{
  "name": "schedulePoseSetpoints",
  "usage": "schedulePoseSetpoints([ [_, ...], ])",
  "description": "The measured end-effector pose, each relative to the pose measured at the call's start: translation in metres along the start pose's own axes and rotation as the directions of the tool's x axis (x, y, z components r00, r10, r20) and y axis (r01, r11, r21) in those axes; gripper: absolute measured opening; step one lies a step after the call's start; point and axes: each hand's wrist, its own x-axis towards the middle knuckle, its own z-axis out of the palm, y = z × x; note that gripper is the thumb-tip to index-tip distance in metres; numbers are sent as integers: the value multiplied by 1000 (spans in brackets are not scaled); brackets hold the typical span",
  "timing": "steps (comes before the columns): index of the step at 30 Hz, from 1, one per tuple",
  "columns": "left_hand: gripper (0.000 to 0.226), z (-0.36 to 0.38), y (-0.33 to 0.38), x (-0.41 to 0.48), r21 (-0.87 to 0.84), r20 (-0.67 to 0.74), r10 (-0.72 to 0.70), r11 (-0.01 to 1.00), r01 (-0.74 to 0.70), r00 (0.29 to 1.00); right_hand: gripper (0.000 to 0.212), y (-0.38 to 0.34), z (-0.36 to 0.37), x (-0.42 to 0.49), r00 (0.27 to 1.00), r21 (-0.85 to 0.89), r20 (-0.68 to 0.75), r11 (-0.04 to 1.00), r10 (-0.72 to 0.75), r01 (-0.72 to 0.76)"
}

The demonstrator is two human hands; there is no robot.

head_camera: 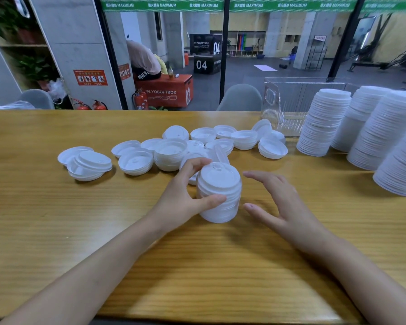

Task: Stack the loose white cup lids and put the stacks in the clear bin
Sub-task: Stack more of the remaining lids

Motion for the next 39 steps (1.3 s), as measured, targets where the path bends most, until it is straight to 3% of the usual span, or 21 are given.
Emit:
schedulePoseSetpoints([
  [8,75,0,-2,-2,28,11,-2,1000,2,1000,52,2,4,1,999,32,16,998,50,-51],
  [14,75,-1,-2,-3,31,18,-14,999,14,1000,94,4,16,12,957,154,204,959,206,-239],
  [19,76,-2,-2,-3,34,22,-24,999,23,999,109,-1,29,25,955,90,219,970,202,-226],
  [27,76,-39,-2,-9,42,13,-28,999,27,1000,96,-22,52,51,964,76,210,980,165,-184],
  [34,76,-55,-12,-16,58,-7,-47,997,47,999,97,-28,57,61,941,51,310,986,135,-158],
  [37,79,-56,-11,-16,60,-11,-35,998,35,999,74,-14,33,60,935,77,326,981,143,-177],
  [39,79,-59,-10,-16,71,-13,-10,997,11,1000,49,-7,21,64,960,121,235,976,151,-183],
])
